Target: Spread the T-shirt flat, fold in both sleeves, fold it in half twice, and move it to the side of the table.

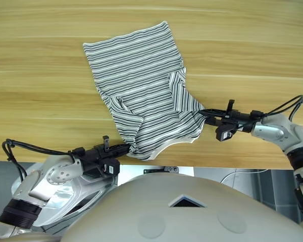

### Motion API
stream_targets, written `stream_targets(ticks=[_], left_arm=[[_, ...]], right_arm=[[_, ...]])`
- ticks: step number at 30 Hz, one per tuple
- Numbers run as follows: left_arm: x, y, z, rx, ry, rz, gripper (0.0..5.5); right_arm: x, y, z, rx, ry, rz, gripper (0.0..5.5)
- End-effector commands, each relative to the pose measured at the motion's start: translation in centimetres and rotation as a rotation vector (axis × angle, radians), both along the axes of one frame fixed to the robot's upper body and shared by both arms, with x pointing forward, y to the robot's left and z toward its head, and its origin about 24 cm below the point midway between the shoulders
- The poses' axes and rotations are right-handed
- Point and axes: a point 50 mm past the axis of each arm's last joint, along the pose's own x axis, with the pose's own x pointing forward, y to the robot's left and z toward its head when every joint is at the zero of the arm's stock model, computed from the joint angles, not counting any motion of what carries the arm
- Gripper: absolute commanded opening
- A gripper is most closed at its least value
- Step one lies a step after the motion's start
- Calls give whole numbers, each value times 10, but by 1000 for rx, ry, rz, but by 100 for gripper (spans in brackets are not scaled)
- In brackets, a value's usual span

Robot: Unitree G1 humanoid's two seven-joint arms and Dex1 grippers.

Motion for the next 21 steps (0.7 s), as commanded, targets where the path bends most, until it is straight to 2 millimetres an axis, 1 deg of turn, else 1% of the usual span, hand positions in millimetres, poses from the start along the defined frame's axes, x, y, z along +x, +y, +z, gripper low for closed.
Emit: stream_targets(ticks=[1,3,8,12,14,16,18,21], left_arm=[[-13,13,-18,115,110,8,0],[-13,15,-20,115,110,14,0],[-7,18,-24,117,105,34,0],[-3,17,-27,104,102,43,0],[-7,20,-26,104,110,52,0],[-15,21,-24,83,129,69,0],[-26,16,-22,45,151,75,0],[-39,8,-15,-21,179,86,0]], right_arm=[[0,-7,2,3,2,-42,34],[-2,-8,3,12,4,-52,2],[-8,-9,2,28,13,-76,2],[-24,-11,-3,45,46,-102,2],[-34,-12,-2,47,63,-100,2],[-50,-12,0,42,99,-86,2],[-61,-12,3,36,126,-80,2],[-69,-13,10,31,150,-92,2]])
